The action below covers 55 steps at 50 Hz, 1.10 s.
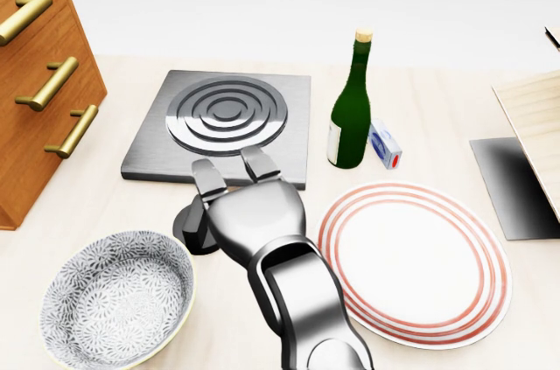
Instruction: Pick up the akita bowl and put it on the plate.
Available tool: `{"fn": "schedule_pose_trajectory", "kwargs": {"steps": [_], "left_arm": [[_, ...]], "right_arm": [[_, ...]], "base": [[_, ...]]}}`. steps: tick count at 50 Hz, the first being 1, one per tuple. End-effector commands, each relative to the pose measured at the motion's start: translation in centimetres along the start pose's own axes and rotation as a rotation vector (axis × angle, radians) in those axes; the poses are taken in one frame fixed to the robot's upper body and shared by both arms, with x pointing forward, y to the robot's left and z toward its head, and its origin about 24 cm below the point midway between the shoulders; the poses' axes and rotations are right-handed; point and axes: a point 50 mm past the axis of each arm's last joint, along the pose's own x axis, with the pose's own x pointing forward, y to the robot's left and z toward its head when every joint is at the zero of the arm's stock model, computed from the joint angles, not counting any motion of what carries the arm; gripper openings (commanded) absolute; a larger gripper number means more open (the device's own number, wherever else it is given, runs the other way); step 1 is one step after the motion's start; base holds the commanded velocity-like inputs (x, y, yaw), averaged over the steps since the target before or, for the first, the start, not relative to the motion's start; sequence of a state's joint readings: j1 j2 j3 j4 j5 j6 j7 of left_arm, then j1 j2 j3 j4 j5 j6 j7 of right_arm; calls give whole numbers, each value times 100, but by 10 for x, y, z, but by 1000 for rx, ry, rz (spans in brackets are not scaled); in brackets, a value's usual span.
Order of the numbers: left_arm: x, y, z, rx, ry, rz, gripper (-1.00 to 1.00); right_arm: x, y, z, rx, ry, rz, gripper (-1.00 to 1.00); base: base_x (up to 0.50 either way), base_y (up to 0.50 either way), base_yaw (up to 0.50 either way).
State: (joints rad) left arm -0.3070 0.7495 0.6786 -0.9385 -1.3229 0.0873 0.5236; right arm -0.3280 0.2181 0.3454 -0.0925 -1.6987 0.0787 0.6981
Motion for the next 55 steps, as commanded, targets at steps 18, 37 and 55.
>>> {"fn": "schedule_pose_trajectory", "kwargs": {"steps": [18, 37, 55], "left_arm": [[0, -1, 0, -7, 8, -6, 100], [0, -2, 0, -13, 8, -10, 100], [0, -2, 2, -16, 10, -16, 100]], "right_arm": [[28, -7, 47, -133, -216, 73, 100], [12, 4, 70, -160, -253, 74, 100], [5, 47, 86, -207, -276, 211, 100]], "base": [[0, 0, 0], [0, 0, 0], [0, 0, 0]]}}
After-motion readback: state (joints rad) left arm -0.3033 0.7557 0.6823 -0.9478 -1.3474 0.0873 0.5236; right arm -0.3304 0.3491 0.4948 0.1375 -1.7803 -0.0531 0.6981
